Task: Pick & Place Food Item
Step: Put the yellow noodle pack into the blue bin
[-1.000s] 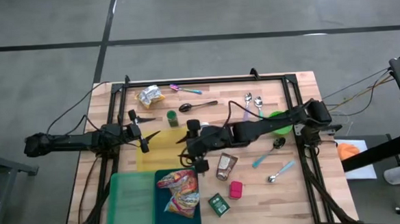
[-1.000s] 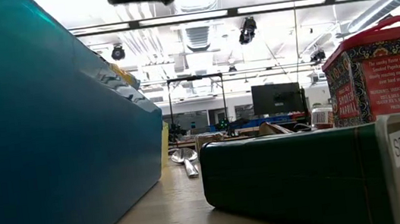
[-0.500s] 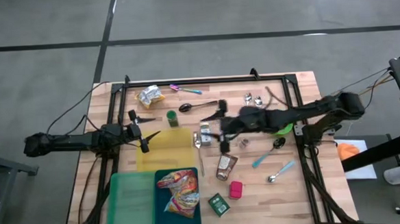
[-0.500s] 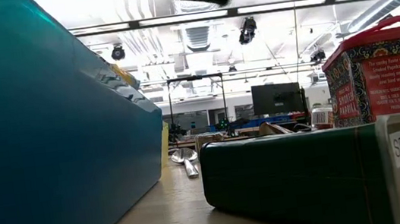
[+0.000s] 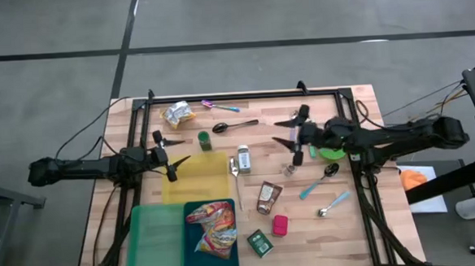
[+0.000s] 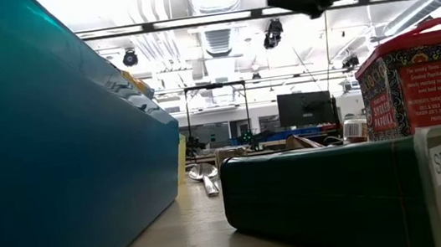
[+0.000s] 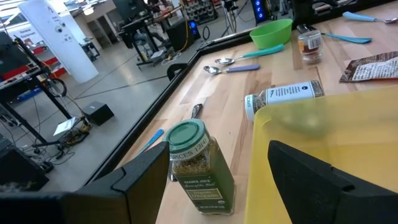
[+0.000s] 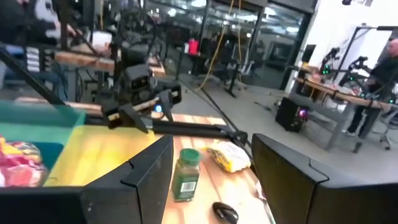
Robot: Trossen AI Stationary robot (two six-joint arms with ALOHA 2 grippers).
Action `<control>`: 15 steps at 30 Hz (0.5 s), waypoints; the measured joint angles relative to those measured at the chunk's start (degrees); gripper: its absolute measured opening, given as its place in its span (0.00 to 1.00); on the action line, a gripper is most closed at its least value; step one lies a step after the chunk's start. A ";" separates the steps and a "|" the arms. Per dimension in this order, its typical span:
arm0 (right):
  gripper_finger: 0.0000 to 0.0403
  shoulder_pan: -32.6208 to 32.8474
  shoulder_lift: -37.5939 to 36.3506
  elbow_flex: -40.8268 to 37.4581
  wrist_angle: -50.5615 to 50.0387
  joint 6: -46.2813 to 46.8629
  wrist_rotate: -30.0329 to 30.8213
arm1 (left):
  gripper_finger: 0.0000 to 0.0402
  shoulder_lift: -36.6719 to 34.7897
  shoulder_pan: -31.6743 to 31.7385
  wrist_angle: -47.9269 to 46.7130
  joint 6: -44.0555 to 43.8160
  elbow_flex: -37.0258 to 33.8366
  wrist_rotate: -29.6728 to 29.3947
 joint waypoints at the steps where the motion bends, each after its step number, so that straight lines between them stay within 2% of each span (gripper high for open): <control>1: 0.53 -0.36 -1.39 -0.97 -0.05 0.38 0.02 | 0.69 0.00 -0.01 0.00 0.00 0.00 0.00; 6: 0.53 -0.97 -6.56 -4.60 -0.17 -1.76 0.15 | 0.69 0.00 0.00 0.00 0.00 0.00 -0.01; 15: 0.53 -0.97 -9.84 -7.96 -0.18 -4.42 0.01 | 0.69 0.00 0.00 0.00 0.00 0.00 -0.11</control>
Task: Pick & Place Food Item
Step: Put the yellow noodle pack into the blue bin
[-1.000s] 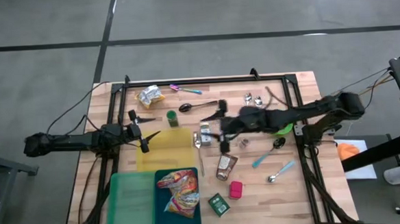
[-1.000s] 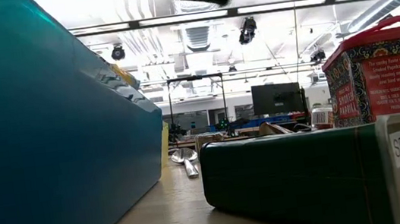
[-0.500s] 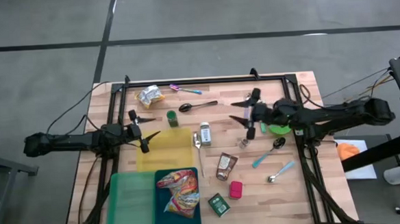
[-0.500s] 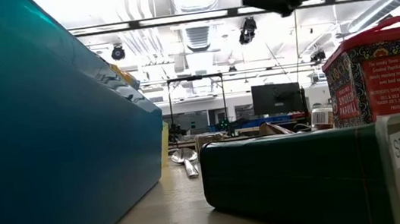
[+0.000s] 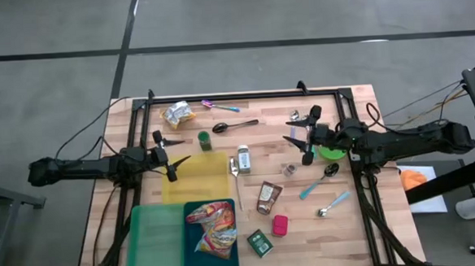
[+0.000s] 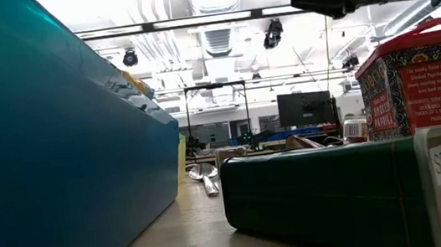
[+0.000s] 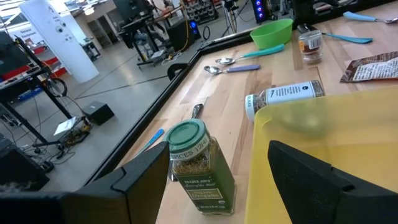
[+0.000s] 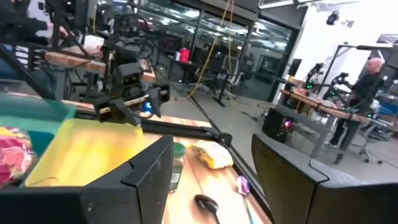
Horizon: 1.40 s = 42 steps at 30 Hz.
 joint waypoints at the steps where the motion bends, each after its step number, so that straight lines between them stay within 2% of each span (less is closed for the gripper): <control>1: 0.53 0.00 -0.14 -0.21 -0.24 -0.02 0.06 | 0.69 0.01 0.01 0.00 0.00 0.00 0.02; 33: 0.53 0.00 1.85 -0.30 -0.12 0.19 0.10 | 0.69 0.00 -0.01 0.00 -0.83 0.00 0.22; 37: 0.53 0.00 1.85 -0.30 -0.12 0.19 0.10 | 0.69 0.00 -0.02 -0.03 -7.03 0.00 0.44; 42: 0.53 0.00 1.85 -0.30 -0.12 0.18 0.09 | 0.69 0.00 -0.03 -0.17 -20.36 0.00 1.73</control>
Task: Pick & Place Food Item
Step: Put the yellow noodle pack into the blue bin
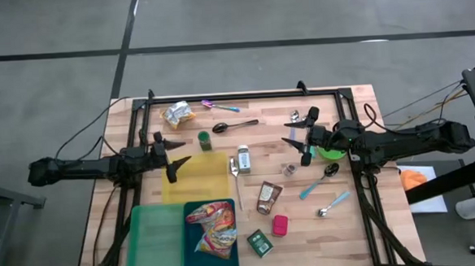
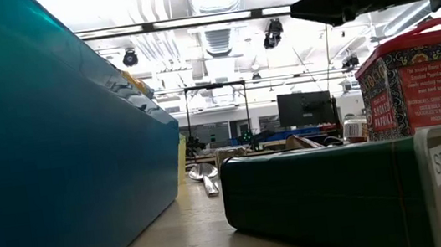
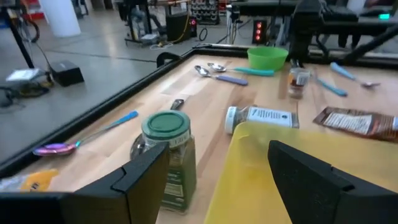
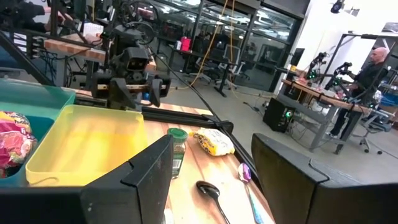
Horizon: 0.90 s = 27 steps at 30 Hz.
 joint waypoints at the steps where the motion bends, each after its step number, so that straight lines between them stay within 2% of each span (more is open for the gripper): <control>1: 0.53 0.00 0.00 0.00 0.00 0.00 -0.01 | 0.69 0.00 0.00 0.00 -0.81 0.00 0.05; 4: 0.53 0.00 0.00 0.00 0.02 0.00 -0.01 | 0.69 -0.03 0.00 0.82 -3.83 0.20 0.37; 6: 0.53 0.00 0.02 0.00 0.02 0.00 -0.01 | 0.69 0.13 0.00 -2.60 -4.30 2.52 -0.97; 11: 0.53 -0.02 0.02 0.00 0.02 0.00 -0.04 | 0.69 3.76 0.03 -19.18 -9.17 14.76 -12.94; 14: 0.53 -0.02 0.04 0.00 -0.02 0.00 -0.03 | 0.69 8.81 0.04 -28.34 -13.06 21.78 -16.57; 18: 0.53 -0.02 0.02 0.00 -0.02 0.00 -0.03 | 0.69 18.18 0.04 -36.43 -18.18 27.56 -17.47; 27: 0.53 0.00 0.02 0.00 -0.02 0.00 -0.03 | 0.69 36.09 1.58 -39.36 -22.11 36.99 -21.24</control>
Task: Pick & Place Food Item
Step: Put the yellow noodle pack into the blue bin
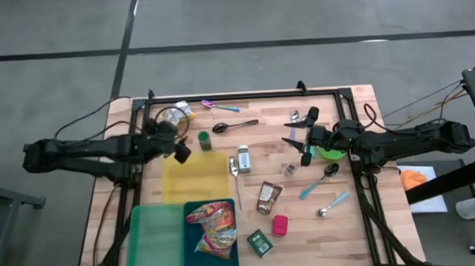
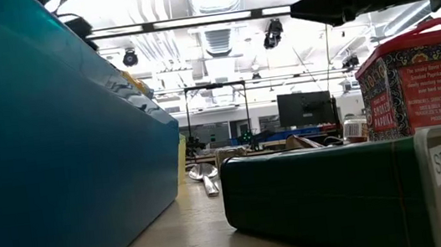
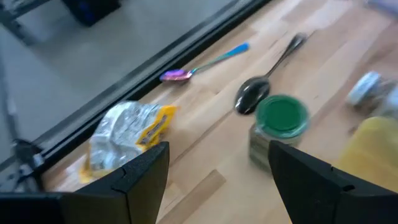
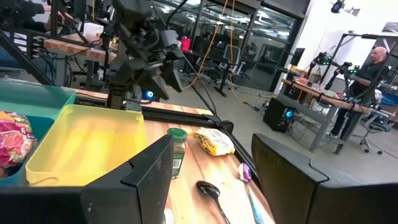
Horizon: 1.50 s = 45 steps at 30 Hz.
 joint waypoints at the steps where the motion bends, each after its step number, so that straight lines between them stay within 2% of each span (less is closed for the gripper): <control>1: 0.53 -0.02 0.00 0.00 0.02 0.00 0.00 | 0.69 1.46 0.45 -1.10 -0.12 0.84 -0.21; 8: 0.53 0.00 0.00 0.02 0.00 0.00 0.00 | 0.69 7.76 4.81 -5.82 -4.48 4.58 0.01; 19: 0.53 -0.01 0.00 0.02 0.02 0.00 0.00 | 0.69 8.69 14.52 -6.68 -5.78 3.89 1.89; 28: 0.53 0.00 0.00 0.04 0.02 0.00 0.00 | 0.69 12.30 15.61 -4.29 -4.09 3.88 2.58; 35: 0.53 -0.02 0.00 0.04 0.00 0.00 0.02 | 0.69 19.38 15.83 4.04 -3.16 3.88 10.86; 39: 0.53 0.00 0.00 0.04 0.00 0.00 0.02 | 0.69 22.96 16.15 3.89 -1.20 4.41 12.86; 45: 0.53 0.00 0.00 0.04 0.02 0.00 0.02 | 0.69 25.02 17.29 0.36 -0.90 6.64 12.51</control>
